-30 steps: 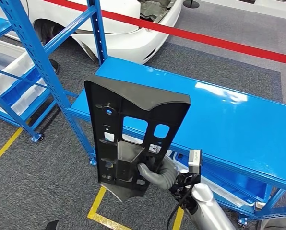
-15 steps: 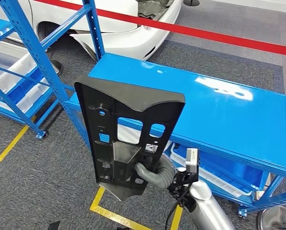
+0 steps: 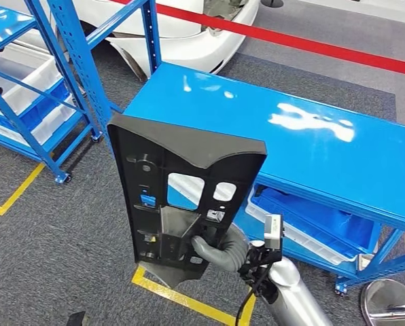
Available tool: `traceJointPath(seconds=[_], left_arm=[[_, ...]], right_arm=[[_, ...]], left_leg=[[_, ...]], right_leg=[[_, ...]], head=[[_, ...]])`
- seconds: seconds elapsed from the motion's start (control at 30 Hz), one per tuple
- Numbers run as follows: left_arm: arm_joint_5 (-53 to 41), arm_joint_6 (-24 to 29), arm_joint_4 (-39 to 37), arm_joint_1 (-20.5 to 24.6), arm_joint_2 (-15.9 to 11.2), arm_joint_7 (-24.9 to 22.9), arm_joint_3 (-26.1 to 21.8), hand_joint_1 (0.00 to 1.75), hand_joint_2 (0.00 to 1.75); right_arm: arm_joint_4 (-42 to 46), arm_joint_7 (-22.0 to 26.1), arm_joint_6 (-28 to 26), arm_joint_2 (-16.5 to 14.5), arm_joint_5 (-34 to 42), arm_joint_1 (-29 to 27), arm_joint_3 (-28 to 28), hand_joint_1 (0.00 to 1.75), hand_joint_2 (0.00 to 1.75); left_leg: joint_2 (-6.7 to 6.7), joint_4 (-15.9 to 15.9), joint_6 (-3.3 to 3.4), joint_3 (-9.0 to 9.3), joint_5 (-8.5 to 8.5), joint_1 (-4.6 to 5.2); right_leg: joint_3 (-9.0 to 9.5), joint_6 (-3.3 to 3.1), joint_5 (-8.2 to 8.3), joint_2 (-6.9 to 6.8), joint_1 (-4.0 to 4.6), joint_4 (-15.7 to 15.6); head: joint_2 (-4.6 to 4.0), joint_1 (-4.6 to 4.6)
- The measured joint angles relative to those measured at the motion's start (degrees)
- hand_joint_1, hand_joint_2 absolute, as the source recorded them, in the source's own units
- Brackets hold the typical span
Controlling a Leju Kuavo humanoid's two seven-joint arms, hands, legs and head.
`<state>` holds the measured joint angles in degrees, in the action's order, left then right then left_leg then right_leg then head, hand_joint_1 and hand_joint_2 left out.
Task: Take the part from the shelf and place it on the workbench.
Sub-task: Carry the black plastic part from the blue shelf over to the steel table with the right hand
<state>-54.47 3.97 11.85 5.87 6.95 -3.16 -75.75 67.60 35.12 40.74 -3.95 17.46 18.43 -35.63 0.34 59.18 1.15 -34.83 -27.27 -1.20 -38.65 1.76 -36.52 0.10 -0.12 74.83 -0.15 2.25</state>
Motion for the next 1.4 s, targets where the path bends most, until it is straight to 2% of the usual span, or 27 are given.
traceJointPath(seconds=[0.03,0.1,0.17,0.2,0.27,0.3,0.37,0.43,0.47,0.5,0.53,0.6,0.67,0.7,0.77,0.8,0.87,0.93,0.97,1.03,1.07,1.13,1.2,1.23,1.3,1.33,1.4], left_arm=[[-0.1,0.0,0.0,0.0,0.0,0.0,0.0,0.0,1.75],[-0.3,0.1,0.0,0.0,0.1,0.1,0.2,0.0,1.75],[-0.5,0.1,0.0,0.0,0.3,0.2,0.3,0.0,1.75],[-0.5,0.1,0.0,0.0,0.3,0.2,0.4,0.0,1.75],[-0.5,0.0,0.0,0.0,0.3,0.3,0.5,0.0,1.75],[-0.5,0.0,0.0,-0.1,0.4,0.3,0.6,0.0,1.75],[-0.5,0.1,0.0,-0.1,0.3,0.4,0.7,0.0,1.75],[-0.5,0.2,0.0,0.0,0.3,0.5,0.7,0.0,1.75],[-0.5,0.2,0.0,0.0,0.3,0.5,0.7,0.0,1.75],[-0.5,0.3,0.0,0.0,0.3,0.6,0.7,0.0,1.75],[-0.5,0.3,0.0,0.0,0.3,0.6,0.7,0.0,1.75],[-0.3,0.4,0.0,0.2,0.3,0.7,0.7,0.0,1.75],[-0.2,0.5,0.0,0.5,0.3,0.8,0.7,0.0,1.75],[-0.2,0.5,0.0,0.6,0.3,0.8,0.7,0.0,1.75],[-0.3,0.7,0.0,0.7,0.4,0.8,0.7,0.0,1.75],[-0.3,0.8,0.0,0.6,0.4,0.8,0.7,0.0,1.75],[-0.3,0.9,0.0,0.6,0.4,0.8,0.7,0.0,1.75],[-0.3,0.9,0.0,0.6,0.4,0.8,0.7,0.0,1.75],[-0.3,0.9,0.0,0.6,0.4,0.8,0.7,0.0,1.75],[-0.3,0.9,0.0,0.6,0.4,0.8,0.8,0.0,1.75],[-0.3,0.9,0.0,0.6,0.4,0.8,0.8,0.0,1.75],[-0.3,0.9,0.0,0.6,0.4,0.8,0.8,0.0,1.75],[-0.2,0.9,0.0,0.6,0.5,0.9,0.7,0.0,1.75],[-0.1,1.0,0.0,0.6,0.5,1.0,0.7,0.0,1.75],[0.1,1.0,0.0,0.5,0.5,1.2,0.7,0.0,1.75],[0.2,1.1,0.0,0.5,0.4,1.3,0.7,0.0,1.75],[0.5,1.2,0.0,0.4,0.4,1.5,0.7,0.0,1.75]], right_arm=[[0.0,0.0,0.0,0.0,0.0,-0.1,0.0,1.75,1.75],[0.3,0.0,0.0,0.0,0.0,0.0,-0.1,1.75,1.75],[0.7,0.0,0.0,-0.1,0.0,0.1,-0.2,1.75,1.75],[0.8,0.0,0.0,-0.1,0.0,0.2,-0.2,1.75,1.75],[0.9,0.0,0.0,-0.1,0.1,0.2,-0.2,1.75,1.75],[0.9,0.0,0.0,-0.2,0.1,0.2,-0.2,1.75,1.75],[0.9,0.0,0.0,-0.4,0.2,0.2,-0.2,1.75,1.75],[0.9,0.0,0.1,-0.6,0.3,0.2,-0.3,1.75,1.75],[0.9,0.0,0.2,-0.6,0.4,0.2,-0.3,1.75,1.75],[0.9,0.0,0.3,-0.6,0.5,0.2,-0.3,1.75,1.75],[0.8,0.0,0.4,-0.7,0.6,0.2,-0.3,1.75,1.75],[0.8,0.1,0.8,-0.8,0.8,0.3,-0.3,1.75,1.75],[0.8,0.3,1.4,-1.0,1.0,0.4,-0.3,1.75,1.75],[0.8,0.5,1.7,-1.1,1.1,0.5,-0.3,1.75,1.75],[0.8,0.9,2.1,-1.3,1.2,0.5,-0.3,1.75,1.75],[0.7,1.0,2.2,-1.3,1.2,0.5,-0.3,1.75,1.75],[0.6,1.0,2.3,-1.2,1.3,0.4,-0.4,1.75,1.75],[0.5,1.0,2.3,-1.2,1.3,0.4,-0.5,1.75,1.75],[0.5,1.0,2.3,-1.2,1.3,0.4,-0.6,1.75,1.75],[0.3,1.0,2.3,-1.2,1.3,0.4,-0.7,1.75,1.75],[0.2,1.0,2.3,-1.2,1.3,0.4,-0.7,1.75,1.75],[0.2,1.0,2.4,-1.3,1.3,0.7,-0.8,1.75,1.75],[0.3,1.0,2.8,-1.6,1.3,1.1,-0.8,1.75,1.75],[0.3,1.1,3.0,-1.8,1.3,1.3,-0.9,1.75,1.75],[0.3,1.1,3.5,-2.1,1.3,1.5,-0.9,1.75,1.75],[0.2,1.2,3.8,-2.3,1.2,1.6,-0.9,1.75,1.75],[0.2,1.2,4.2,-2.7,1.2,1.8,-0.9,1.75,1.75]], left_leg=[[0.0,0.0,-0.04,-0.57,0.51,0.09],[-0.02,0.0,-0.22,-1.45,1.44,0.3],[-0.02,-0.1,-0.75,-1.92,2.41,0.33],[0.0,-0.2,-1.13,-2.07,2.95,0.24],[-0.02,-0.7,-1.88,-2.37,3.73,0.02],[-0.05,-0.4,-2.13,-2.69,2.94,0.0],[-0.12,3.2,-2.47,-3.86,-1.81,0.0],[-0.13,10.4,-2.81,-5.19,-7.12,-0.01],[-0.13,13.6,-2.96,-5.45,-8.07,-0.02],[-0.13,15.3,-3.08,-5.06,-7.51,-0.03],[-0.12,15.0,-3.15,-3.82,-5.94,-0.06],[-0.13,9.1,-3.25,1.21,-3.4,-0.16],[-0.24,1.6,-2.89,6.16,-4.28,-0.11],[-0.31,-0.5,-2.54,7.26,-5.07,0.03],[-0.26,-1.4,-1.48,6.94,-4.96,0.19],[-0.14,-1.4,-0.9,6.41,-4.41,0.17],[0.12,-1.4,0.11,4.99,-3.04,0.06],[0.16,-1.4,0.56,3.28,-1.69,0.19],[0.19,-1.3,0.6,2.47,-1.06,0.26],[0.21,-1.3,0.58,0.91,0.16,0.41],[0.21,-1.3,0.54,0.24,0.74,0.51],[0.16,-1.3,0.36,-0.77,1.77,0.74],[0.16,-1.3,-0.22,-1.38,2.84,0.81],[0.18,-1.4,-0.61,-1.63,3.41,0.76],[0.12,-1.5,-1.34,-2.18,3.75,0.6],[0.04,-0.8,-1.64,-2.58,2.57,0.57],[-0.07,4.0,-2.15,-4.08,-2.64,0.46]], right_leg=[[1.97,-0.19,1.54,0.01,0.02,-1.9],[7.93,-1.08,4.07,0.06,0.26,-10.2],[12.39,-1.8,4.22,0.12,0.66,-17.5],[13.12,-1.99,4.04,0.14,0.86,-19.1],[12.73,-2.35,5.06,0.03,0.94,-19.9],[12.21,-2.73,5.83,-0.1,0.83,-20.1],[10.7,-3.42,7.42,-0.39,0.56,-20.4],[8.78,-3.69,8.74,-0.48,0.65,-20.2],[7.76,-3.66,9.35,-0.54,0.69,-19.9],[6.67,-3.56,9.87,-0.59,0.69,-19.5],[5.54,-3.41,10.29,-0.62,0.64,-19.0],[3.33,-2.96,10.87,-0.63,0.58,-17.5],[1.74,-2.39,11.42,-0.63,0.68,-16.1],[1.22,-2.08,11.86,-0.67,0.73,-15.8],[0.54,-1.45,12.76,-0.63,0.62,-15.6],[0.19,-1.1,12.28,-0.53,0.54,-15.4],[-0.86,-0.37,7.96,-0.31,0.32,-12.2],[-2.14,0.14,2.17,-0.27,0.12,-5.0],[-2.42,0.23,0.8,-0.27,0.08,-1.6],[-0.73,0.14,2.02,-0.26,0.06,0.5],[1.52,-0.12,3.69,-0.25,0.11,-1.7],[8.14,-1.08,5.55,-0.17,0.42,-10.5],[13.12,-1.86,4.77,-0.1,0.81,-18.3],[13.98,-2.11,4.44,-0.08,1.0,-20.2],[13.53,-2.73,5.27,-0.19,1.01,-21.0],[13.06,-3.22,5.97,-0.32,0.92,-21.2],[11.71,-3.94,7.26,-0.59,0.74,-21.3]], head=[[0.0,0.0],[0.0,0.02],[0.0,0.05],[0.0,0.07],[0.0,0.03],[0.0,0.02],[0.0,0.1],[0.0,0.19],[0.0,0.17],[0.01,0.18],[0.01,0.19],[0.0,0.21],[0.0,0.16],[0.01,0.14],[0.01,0.12],[0.01,0.11],[0.01,0.0],[0.01,-0.1],[0.01,-0.11],[0.02,-0.11],[0.01,-0.11],[0.01,-0.1],[0.01,-0.05],[0.0,-0.05],[0.02,-0.05],[0.02,-0.04],[0.01,0.03]])
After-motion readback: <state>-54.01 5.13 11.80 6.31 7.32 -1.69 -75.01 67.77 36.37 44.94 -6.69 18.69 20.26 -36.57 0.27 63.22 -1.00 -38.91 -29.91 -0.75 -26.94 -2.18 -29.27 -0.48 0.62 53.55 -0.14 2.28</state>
